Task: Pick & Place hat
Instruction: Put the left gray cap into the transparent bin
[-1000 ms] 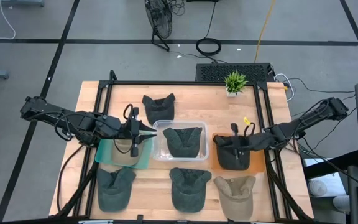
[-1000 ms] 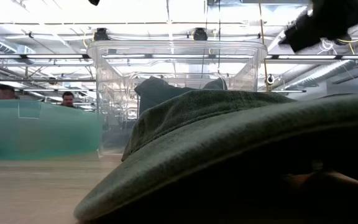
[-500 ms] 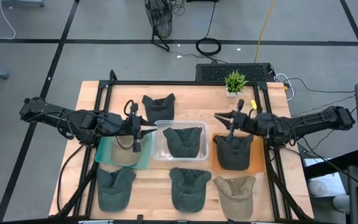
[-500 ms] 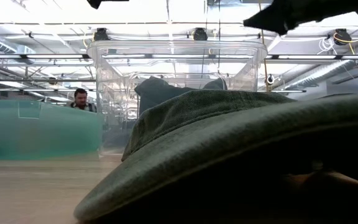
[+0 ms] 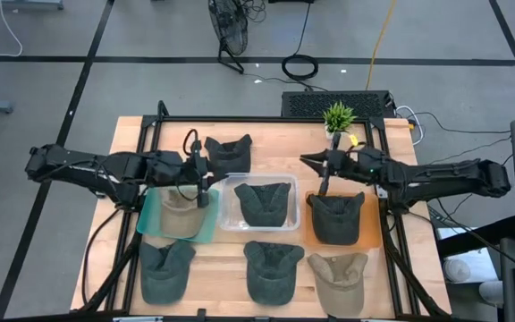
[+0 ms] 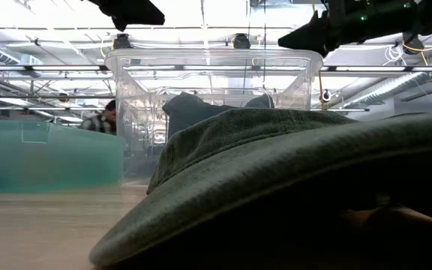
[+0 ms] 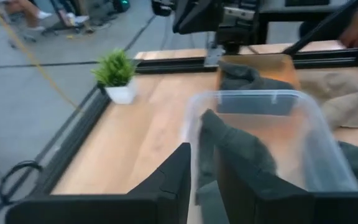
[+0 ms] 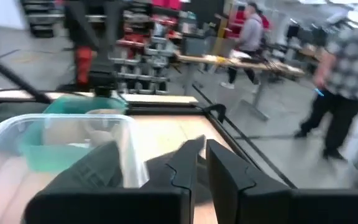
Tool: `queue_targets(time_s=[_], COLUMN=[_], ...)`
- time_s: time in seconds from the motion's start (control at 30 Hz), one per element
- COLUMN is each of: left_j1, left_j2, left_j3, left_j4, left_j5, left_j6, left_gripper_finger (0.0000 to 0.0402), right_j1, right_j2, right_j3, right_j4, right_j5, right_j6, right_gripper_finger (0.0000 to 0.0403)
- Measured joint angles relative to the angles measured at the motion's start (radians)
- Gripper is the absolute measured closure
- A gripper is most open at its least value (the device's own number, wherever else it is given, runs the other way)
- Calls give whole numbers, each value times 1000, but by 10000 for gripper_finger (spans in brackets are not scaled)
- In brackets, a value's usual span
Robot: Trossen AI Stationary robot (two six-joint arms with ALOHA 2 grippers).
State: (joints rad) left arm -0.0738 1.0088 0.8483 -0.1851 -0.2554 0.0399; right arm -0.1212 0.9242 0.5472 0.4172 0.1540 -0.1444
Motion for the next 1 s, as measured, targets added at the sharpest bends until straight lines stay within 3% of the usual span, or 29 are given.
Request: queue_targets(time_s=[0.13,0.27,0.67,1.0], left_j1=[-22,-64,-138,-152], left_j2=[-31,-60,-52,-45], left_j3=[0,0,0,0], left_j4=[4,6,-38,-5], left_j5=[77,83,83,82], left_j6=[-6,0,32,-10], left_gripper_finger=[321,321,321,321], right_j1=[35,59,7,-65], right_j2=[27,45,89,88], right_j3=[0,0,1,173], right_j4=[72,146,168,-404], right_j5=[-2,-1,53,-148], right_j6=[-84,-216,-127,101], right_gripper_finger=[380,385,402,402])
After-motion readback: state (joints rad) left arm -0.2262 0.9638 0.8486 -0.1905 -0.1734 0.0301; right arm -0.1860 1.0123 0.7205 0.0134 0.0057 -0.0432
